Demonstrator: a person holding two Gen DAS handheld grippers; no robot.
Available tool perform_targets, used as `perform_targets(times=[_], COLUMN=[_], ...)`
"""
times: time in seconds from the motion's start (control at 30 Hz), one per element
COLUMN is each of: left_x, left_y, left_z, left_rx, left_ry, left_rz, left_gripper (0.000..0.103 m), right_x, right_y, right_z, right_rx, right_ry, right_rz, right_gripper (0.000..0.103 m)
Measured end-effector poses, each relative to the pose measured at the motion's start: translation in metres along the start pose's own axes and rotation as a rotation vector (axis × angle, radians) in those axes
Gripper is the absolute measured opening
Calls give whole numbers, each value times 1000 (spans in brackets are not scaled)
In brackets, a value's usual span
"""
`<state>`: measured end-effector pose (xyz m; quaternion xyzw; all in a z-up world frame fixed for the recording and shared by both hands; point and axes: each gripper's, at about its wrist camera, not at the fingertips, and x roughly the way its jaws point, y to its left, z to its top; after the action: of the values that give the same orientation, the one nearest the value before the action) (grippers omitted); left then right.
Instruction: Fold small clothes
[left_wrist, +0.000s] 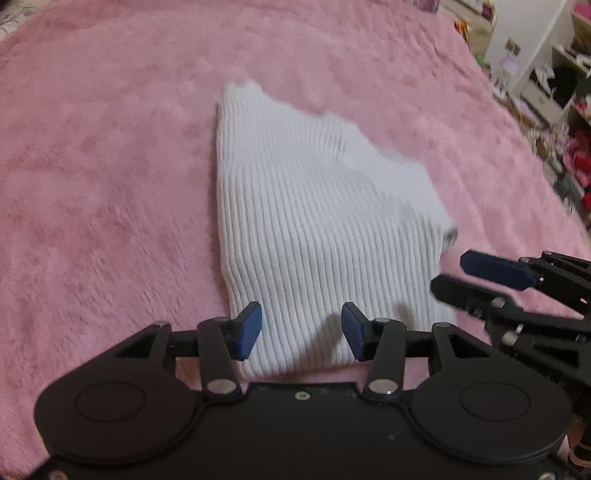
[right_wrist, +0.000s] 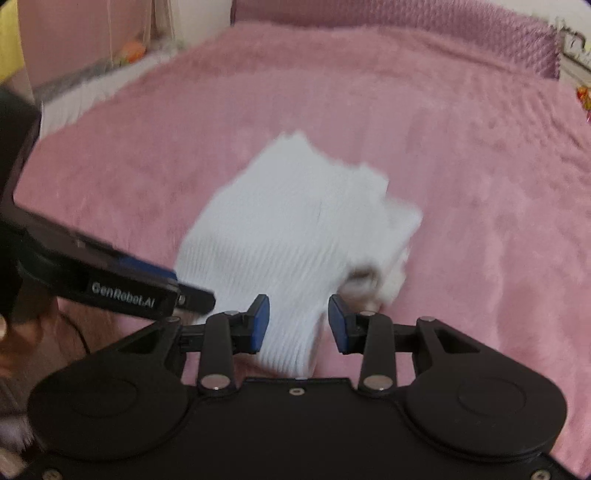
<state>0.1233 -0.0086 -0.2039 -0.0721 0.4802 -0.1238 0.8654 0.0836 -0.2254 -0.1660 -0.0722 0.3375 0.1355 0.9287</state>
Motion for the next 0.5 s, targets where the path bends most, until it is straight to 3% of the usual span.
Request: perform_targets(times=[0.1, 0.2, 0.33, 0.5], left_x=[-5, 1, 20, 34], left_y=[1, 2, 4, 9], left_z=[15, 29, 36, 38], left_rx=[-9, -30, -50, -54], left_ry=[-52, -80, -63, -42], left_rz=[3, 12, 31, 39], left_gripper=[49, 49, 49, 51], right_x=[11, 36, 66, 75], right_y=[-10, -20, -27, -35], right_z=[22, 34, 32, 20], right_rx=[-22, -12, 6, 37], right_ry=[-38, -18, 50, 69], right_rz=[-23, -22, -38, -27], right_gripper=[37, 37, 37, 37])
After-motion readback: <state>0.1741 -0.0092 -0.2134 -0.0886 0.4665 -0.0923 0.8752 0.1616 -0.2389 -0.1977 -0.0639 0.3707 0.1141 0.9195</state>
